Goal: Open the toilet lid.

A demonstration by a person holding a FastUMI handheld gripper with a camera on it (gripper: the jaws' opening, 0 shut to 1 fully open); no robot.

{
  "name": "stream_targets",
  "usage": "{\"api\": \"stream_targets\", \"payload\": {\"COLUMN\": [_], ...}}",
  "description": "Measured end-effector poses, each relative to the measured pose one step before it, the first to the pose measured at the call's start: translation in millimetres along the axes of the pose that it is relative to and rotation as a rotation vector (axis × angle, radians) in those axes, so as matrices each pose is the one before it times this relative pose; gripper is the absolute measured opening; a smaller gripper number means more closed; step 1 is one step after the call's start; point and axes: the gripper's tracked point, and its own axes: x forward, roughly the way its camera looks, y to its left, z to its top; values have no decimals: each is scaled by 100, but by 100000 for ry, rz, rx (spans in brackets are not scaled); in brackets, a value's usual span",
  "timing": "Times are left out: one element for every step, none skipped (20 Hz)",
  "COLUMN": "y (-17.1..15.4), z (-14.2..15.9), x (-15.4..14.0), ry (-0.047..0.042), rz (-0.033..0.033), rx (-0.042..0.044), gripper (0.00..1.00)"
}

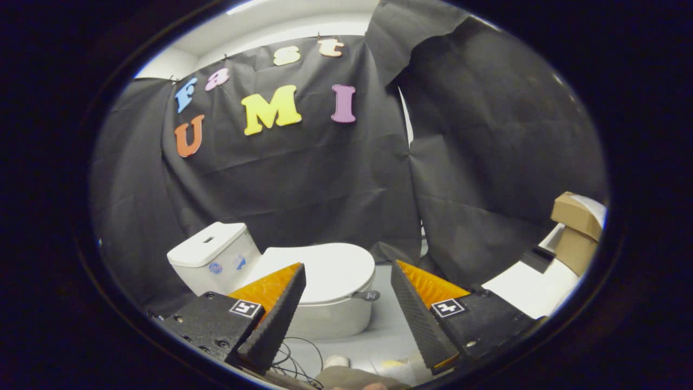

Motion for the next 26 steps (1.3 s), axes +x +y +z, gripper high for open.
{"api": "stream_targets", "payload": {"y": [-302, -211, -298, -255, -183, -291, -143, -219, -169, -138, -226, -418, -540, -527, -338, -429, -642, -577, -362, -392, -301, -234, -200, -73, -7, -176], "z": [-425, -418, -643, -595, -490, -371, -390, -340, -438, -269, -305, -318, -595, -296, -48, 46, -147, -13, -51, 43, -101, -43, -186, -15, -74, 44], "x": [940, 1128, 1144, 1109, 1241, 1267, 1125, 1190, 1375, 1240, 1208, 1253, 1234, 1244, 1216, 947, 817, 850, 797, 706, 777, 766, 729, 670, 674, 463], "ry": [2744, 3032, 3204, 3765, 3498, 3357, 2936, 3606, 4097, 3344, 3169, 3273, 3535, 2960, 2307, 1862, 1973, 1721, 2439, 1990, 2075, 2274, 2544, 1854, 779, 265], "rz": [268, 697, 447, 267, -54, -120, 116, 26, 254, 449, 457, 127, -332, -927, -344, -449, 303, 29, 1214, 362, 1258, 701, 934, 956, 1501, 588], "rx": [1815, 1494, 1204, 1038, 1095, 613, 1005, 1247, 1807, 1678, 1395, 986, 895, 1087, 1386, 1579, 1070, 1938, 1685, 2506, 1531, 1780, 1449, 1439, 2106, 1589], "gripper": [99, 99, 99, 99, 100, 100, 100, 100, 100, 100, 100, 100, 99, 99, 99, 99, 98, 98, 98, 97, 95, 93, 90, 88, 86, 86]}}
